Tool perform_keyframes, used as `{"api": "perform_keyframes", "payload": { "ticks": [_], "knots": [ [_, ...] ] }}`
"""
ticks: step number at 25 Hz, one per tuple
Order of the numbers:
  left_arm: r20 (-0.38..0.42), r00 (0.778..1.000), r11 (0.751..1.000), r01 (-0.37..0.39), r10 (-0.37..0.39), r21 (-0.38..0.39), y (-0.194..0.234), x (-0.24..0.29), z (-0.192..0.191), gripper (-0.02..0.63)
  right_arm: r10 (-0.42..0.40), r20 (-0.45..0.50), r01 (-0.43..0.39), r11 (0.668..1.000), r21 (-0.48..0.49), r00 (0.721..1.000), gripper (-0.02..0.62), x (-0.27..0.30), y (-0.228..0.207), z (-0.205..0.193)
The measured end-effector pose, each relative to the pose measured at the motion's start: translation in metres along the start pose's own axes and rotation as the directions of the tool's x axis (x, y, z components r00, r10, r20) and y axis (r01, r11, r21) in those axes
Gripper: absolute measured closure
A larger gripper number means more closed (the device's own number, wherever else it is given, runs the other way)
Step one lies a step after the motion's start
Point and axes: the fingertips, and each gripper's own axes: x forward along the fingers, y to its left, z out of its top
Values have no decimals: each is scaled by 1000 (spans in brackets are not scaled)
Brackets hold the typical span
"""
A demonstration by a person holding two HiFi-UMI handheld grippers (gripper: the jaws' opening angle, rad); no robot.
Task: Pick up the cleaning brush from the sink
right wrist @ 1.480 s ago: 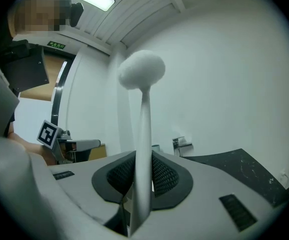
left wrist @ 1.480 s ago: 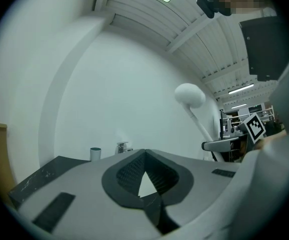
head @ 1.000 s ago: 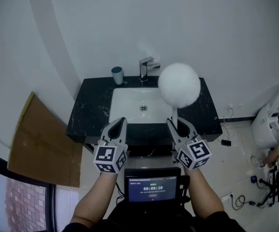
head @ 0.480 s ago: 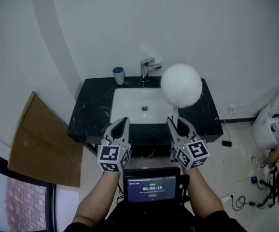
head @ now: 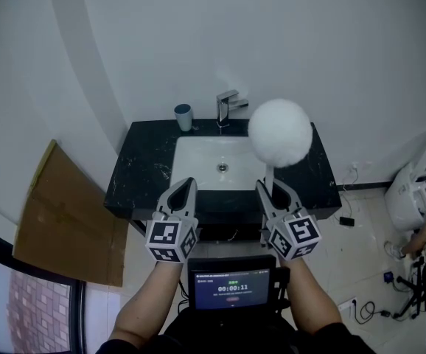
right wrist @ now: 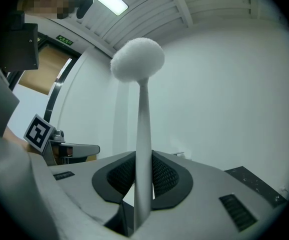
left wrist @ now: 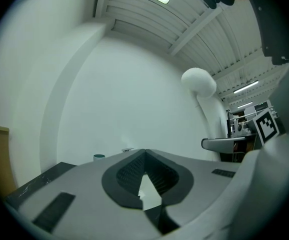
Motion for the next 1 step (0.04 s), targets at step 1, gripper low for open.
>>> {"api": "perform_keyframes", "payload": {
  "ticks": [1],
  "knots": [
    [-1,1000,1000,1,-1,-2,0,-1,0,592,-2,1,2,1000,-2,1000,555,0,0,0]
  ]
}}
